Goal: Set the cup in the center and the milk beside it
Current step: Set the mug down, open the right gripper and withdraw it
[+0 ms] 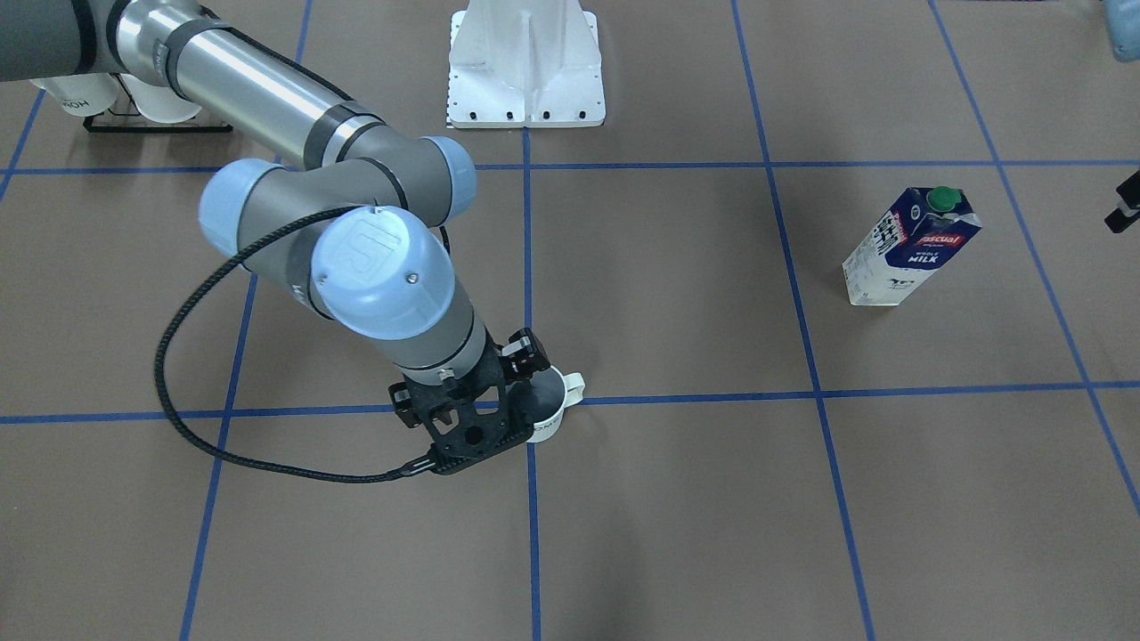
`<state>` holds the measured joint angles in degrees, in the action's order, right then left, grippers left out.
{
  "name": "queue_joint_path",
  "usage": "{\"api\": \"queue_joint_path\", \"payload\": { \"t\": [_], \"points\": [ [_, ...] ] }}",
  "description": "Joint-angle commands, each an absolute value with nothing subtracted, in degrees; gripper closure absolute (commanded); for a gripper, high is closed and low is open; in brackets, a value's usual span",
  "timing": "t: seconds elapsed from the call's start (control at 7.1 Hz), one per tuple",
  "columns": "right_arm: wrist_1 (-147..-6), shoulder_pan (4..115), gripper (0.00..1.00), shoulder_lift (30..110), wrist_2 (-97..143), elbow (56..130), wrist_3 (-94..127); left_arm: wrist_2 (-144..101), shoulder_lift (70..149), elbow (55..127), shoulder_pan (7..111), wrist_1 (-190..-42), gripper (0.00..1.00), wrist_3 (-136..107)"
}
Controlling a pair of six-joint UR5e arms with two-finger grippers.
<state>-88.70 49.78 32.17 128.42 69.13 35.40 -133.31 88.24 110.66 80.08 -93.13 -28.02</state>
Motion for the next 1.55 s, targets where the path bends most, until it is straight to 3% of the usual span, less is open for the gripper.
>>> {"api": "queue_joint_path", "payload": {
  "t": [0.0, 0.14, 0.28, 0.85, 1.41],
  "points": [
    [-100.1, 55.2, 0.0, 48.7, 129.5, 91.4, 35.3, -131.8, 88.4, 117.7, 70.9, -93.2, 0.01, -44.1],
    [-100.4, 57.9, 0.0, 60.1, 129.5, 102.2, 34.7, -129.1, 88.4, 119.7, 66.2, -93.3, 0.01, -46.4],
    [-100.5, 59.9, 0.0, 65.7, 129.7, 107.0, 34.6, -128.5, 88.4, 120.6, 64.4, -93.3, 0.01, -46.6],
    [-100.5, 60.6, 0.0, 71.8, 128.6, 110.4, 34.6, -123.4, 88.9, 120.2, 60.1, -93.3, 0.01, -46.6],
    [-100.5, 60.6, 0.0, 72.2, 127.7, 110.6, 34.7, -123.5, 89.7, 118.8, 59.0, -93.4, 0.01, -45.7]
  ]
}}
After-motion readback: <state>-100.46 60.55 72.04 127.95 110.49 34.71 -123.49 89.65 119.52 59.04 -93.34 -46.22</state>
